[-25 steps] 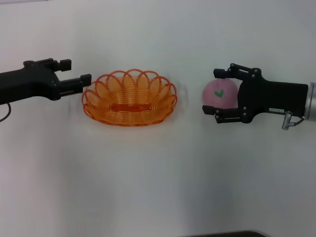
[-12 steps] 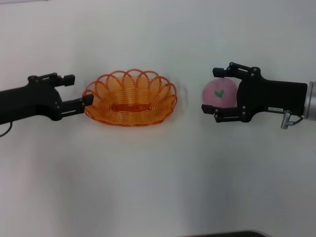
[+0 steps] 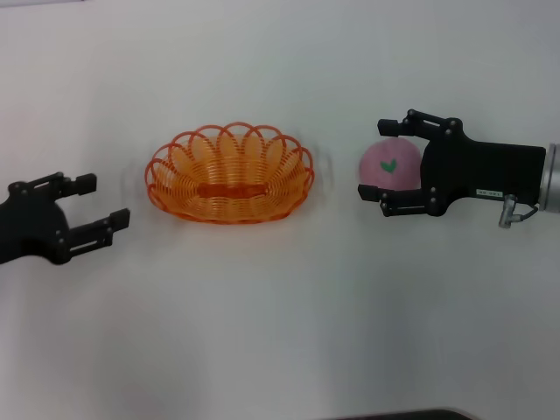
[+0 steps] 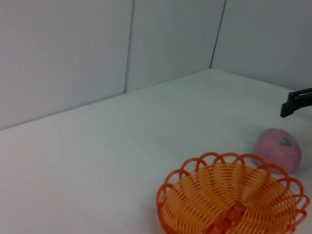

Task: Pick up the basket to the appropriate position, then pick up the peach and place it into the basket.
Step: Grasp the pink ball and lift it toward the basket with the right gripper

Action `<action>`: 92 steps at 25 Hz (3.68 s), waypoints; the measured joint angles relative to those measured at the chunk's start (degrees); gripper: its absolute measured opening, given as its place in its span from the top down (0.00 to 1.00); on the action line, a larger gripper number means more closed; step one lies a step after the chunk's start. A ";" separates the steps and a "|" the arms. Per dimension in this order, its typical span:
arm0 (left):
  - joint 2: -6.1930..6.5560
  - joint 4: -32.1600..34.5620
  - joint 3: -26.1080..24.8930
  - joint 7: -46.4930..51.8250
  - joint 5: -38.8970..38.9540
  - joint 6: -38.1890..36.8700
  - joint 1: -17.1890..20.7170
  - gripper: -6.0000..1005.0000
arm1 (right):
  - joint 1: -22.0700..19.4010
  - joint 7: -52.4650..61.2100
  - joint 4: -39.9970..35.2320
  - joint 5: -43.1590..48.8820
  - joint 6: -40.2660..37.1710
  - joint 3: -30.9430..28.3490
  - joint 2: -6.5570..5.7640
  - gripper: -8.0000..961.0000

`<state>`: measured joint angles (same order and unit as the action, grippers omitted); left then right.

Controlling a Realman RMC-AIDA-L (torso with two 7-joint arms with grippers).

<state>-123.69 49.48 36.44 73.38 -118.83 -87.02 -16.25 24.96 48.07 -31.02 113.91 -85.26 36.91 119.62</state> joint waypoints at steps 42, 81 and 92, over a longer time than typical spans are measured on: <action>-0.25 -3.23 -5.11 -7.68 -1.68 -2.14 1.99 0.28 | 10.01 60.61 -22.44 21.57 -6.65 4.59 -1.04 0.01; 0.04 -3.21 -8.31 -15.11 -1.32 -9.64 2.54 0.28 | 17.92 84.44 -22.22 37.97 2.96 21.50 0.56 0.01; 0.37 -3.09 -8.40 -15.11 -1.32 -9.93 2.43 0.28 | 19.69 85.97 -17.48 37.96 6.00 22.85 0.53 0.01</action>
<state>-123.32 46.39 28.03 58.27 -120.15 -96.95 -13.82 44.65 134.04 -48.50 151.87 -79.26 59.76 120.15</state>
